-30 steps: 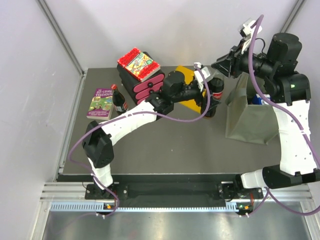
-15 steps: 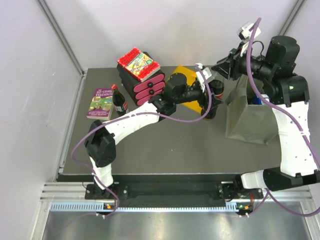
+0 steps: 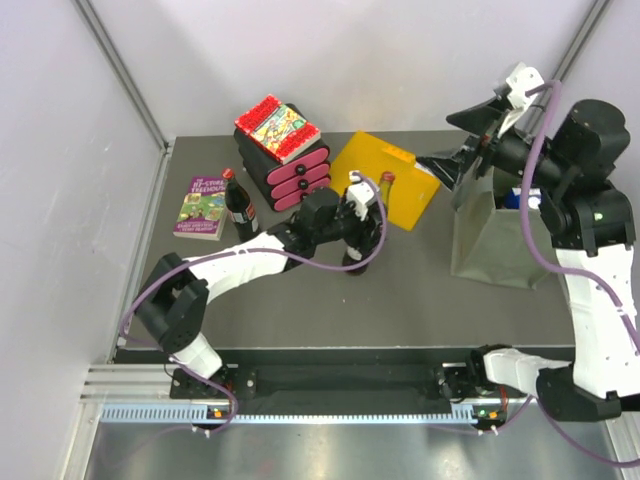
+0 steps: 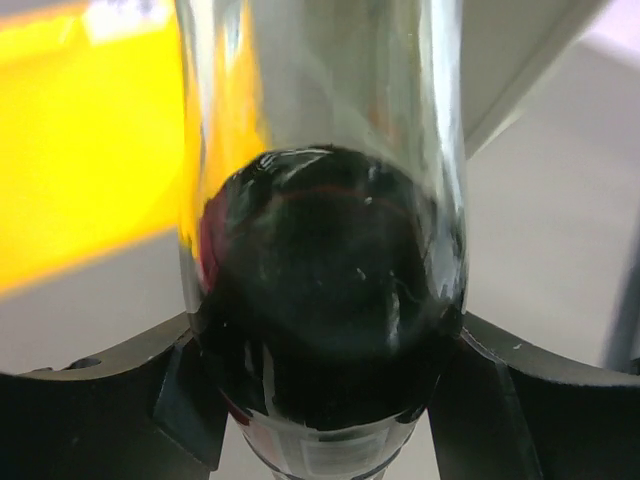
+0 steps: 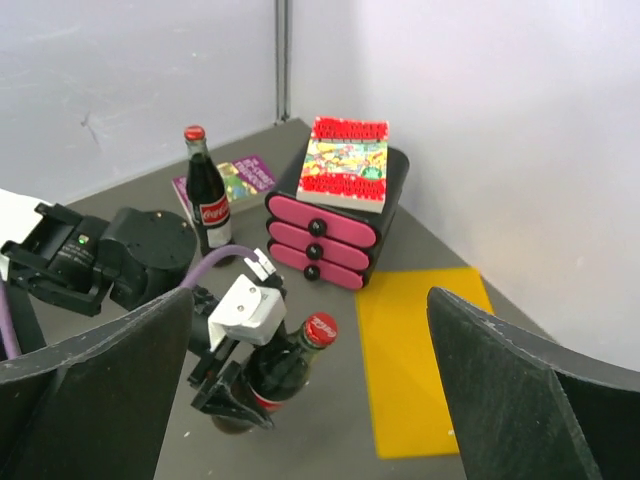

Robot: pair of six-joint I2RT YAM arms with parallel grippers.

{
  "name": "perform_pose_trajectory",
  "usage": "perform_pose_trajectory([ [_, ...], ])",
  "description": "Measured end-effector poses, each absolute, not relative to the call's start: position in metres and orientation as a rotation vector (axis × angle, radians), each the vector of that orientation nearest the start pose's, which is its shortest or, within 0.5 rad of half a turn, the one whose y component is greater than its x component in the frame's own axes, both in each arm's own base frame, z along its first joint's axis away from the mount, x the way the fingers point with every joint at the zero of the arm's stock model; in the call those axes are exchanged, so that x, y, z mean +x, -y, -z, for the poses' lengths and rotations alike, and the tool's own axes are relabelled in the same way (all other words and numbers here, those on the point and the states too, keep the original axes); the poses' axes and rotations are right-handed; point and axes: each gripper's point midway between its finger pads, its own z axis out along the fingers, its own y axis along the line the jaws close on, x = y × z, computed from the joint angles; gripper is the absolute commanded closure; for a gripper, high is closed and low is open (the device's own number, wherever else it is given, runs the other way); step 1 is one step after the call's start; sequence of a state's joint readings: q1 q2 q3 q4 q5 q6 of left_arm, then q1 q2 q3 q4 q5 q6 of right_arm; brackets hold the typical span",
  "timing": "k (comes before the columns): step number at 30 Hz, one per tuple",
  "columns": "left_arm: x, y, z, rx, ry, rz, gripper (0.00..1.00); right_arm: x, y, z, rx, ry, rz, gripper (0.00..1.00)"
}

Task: Take the beverage out of the canvas bag
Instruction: Place the drink at the center of the board.

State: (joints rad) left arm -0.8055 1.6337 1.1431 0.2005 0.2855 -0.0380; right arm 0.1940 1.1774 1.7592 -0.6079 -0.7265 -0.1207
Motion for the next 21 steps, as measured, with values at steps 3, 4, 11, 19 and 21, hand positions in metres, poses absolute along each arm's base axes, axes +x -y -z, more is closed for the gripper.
perform_pose_trajectory([
  [3, 0.313, 0.368, -0.185, 0.872, -1.767, 0.745, 1.00, 0.264, -0.167, -0.498, -0.811, -1.383, -0.618, 0.00],
  [4, 0.313, 0.359, -0.182, 0.859, -1.775, 0.719, 1.00, 0.264, -0.167, -0.493, -0.816, -1.383, -0.614, 0.00],
  [11, 0.333, 0.315, -0.195, 0.736, -1.702, 0.579, 1.00, 0.274, -0.165, -0.405, -0.849, -1.500, -0.601, 0.00],
  [19, 0.395, 0.259, -0.208, 0.544, -1.632, 0.395, 1.00, 0.269, -0.159, -0.329, -0.852, -1.552, -0.580, 0.00],
  [21, 0.409, 0.246, -0.207, 0.505, -1.624, 0.367, 1.00, 0.271, -0.158, -0.332, -0.846, -1.525, -0.560, 0.00],
])
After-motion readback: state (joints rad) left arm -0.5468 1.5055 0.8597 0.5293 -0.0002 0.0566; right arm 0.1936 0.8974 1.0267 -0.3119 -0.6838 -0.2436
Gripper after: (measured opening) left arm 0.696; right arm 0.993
